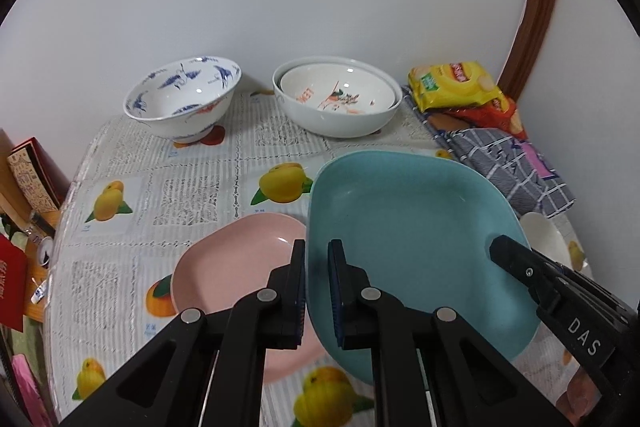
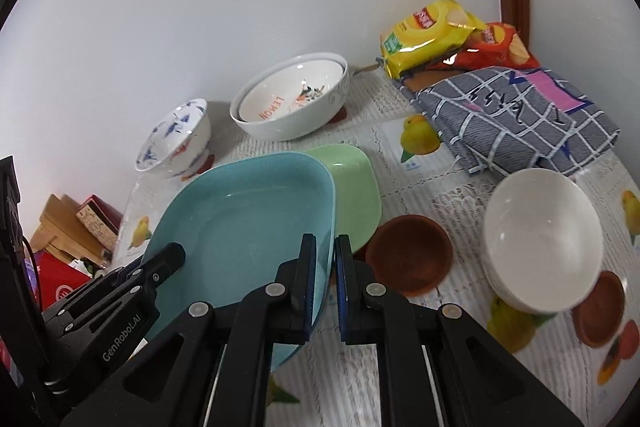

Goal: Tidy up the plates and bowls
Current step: 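Close both grippers on the light-blue plate rim, then lift the light-blue plate with both grippers and carry it over the pink plate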

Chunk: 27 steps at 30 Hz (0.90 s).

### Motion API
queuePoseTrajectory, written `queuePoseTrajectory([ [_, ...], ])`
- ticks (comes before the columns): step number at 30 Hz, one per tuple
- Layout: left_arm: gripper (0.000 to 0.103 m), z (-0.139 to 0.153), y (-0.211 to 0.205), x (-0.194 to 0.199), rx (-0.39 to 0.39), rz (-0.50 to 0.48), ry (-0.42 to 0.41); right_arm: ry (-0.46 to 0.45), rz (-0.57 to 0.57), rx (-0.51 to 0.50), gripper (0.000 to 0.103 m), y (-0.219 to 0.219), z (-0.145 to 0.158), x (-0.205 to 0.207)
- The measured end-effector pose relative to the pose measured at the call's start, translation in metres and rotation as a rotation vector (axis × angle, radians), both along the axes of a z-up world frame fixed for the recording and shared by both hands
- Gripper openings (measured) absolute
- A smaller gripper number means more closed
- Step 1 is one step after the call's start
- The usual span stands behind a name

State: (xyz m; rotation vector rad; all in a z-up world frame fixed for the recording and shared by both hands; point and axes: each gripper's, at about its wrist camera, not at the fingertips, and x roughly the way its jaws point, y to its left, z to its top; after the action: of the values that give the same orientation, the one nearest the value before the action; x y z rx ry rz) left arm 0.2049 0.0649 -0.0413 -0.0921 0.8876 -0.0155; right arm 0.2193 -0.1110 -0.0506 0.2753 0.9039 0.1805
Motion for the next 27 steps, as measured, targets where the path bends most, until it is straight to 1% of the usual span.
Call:
queuePoseTrajectory([
  [4, 0.011, 0.017, -0.004, -0.019, -0.008, 0.001, -0.031, -0.027, -0.002, 0.0, 0.009, -0.004, 0.017, -0.022],
  [10, 0.011, 0.032, -0.009, -0.04, -0.018, -0.004, -0.05, -0.047, -0.007, 0.012, 0.009, -0.012, 0.033, -0.043],
  [14, 0.011, 0.036, -0.012, -0.054, -0.036, -0.004, -0.054, -0.065, -0.001, -0.005, 0.009, -0.015, 0.042, -0.056],
  [18, 0.011, 0.04, -0.016, -0.064, -0.045, 0.001, -0.059, -0.064, -0.006, 0.0, 0.009, -0.02, 0.045, -0.065],
  [27, 0.011, 0.051, -0.021, -0.08, -0.041, 0.01, -0.076, -0.079, -0.005, 0.01, 0.009, -0.026, 0.056, -0.082],
])
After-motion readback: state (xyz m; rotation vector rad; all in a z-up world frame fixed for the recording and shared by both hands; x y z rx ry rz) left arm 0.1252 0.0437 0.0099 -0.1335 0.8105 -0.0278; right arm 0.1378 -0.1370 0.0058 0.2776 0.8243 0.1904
